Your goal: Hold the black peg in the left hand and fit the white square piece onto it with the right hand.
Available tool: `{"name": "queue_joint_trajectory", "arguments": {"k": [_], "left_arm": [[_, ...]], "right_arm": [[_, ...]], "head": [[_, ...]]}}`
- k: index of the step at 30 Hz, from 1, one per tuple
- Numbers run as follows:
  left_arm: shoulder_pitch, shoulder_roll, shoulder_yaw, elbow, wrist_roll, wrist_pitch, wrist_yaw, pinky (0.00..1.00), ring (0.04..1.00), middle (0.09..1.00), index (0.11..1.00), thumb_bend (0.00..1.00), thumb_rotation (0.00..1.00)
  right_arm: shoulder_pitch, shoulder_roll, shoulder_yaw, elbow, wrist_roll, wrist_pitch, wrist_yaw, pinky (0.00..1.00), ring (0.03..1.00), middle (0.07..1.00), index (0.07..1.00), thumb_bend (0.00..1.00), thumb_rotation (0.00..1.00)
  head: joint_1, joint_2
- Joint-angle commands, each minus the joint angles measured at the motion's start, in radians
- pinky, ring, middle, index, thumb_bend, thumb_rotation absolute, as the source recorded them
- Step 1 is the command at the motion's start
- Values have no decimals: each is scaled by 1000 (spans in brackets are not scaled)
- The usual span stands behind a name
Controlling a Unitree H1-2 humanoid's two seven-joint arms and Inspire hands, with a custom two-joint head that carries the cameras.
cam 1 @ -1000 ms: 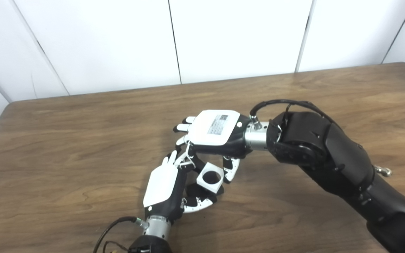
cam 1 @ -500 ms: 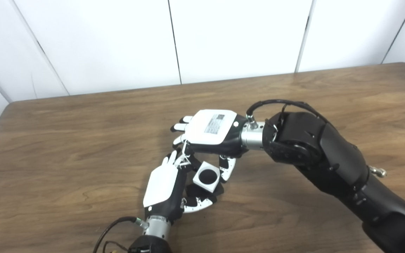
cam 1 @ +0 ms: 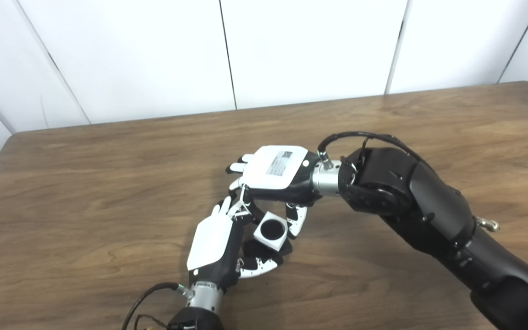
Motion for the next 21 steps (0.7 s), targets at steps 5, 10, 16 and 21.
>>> {"name": "queue_joint_trajectory", "arguments": {"k": [5,10,16,21], "left_arm": [[21,12,-2,4,26,22,-17,1000,1000,919,493,516,59],[24,8,-4,1,28,24,-16,1000,1000,917,493,516,58],[21,8,-7,4,30,27,-18,1000,1000,917,493,516,59],[17,8,-10,17,40,20,2,1000,1000,908,494,519,64]], "right_arm": [[-31,-3,-20,14,-6,-17,-36,984,998,881,492,525,140],[-30,-6,-24,29,-8,-16,-42,982,1000,883,493,524,140],[-34,-12,-22,43,-9,-24,-45,965,997,879,494,524,140],[-34,-12,-25,44,-9,-9,-34,974,999,884,637,823,185]], "head": [[-2,2],[-2,4],[0,4],[1,2]]}}
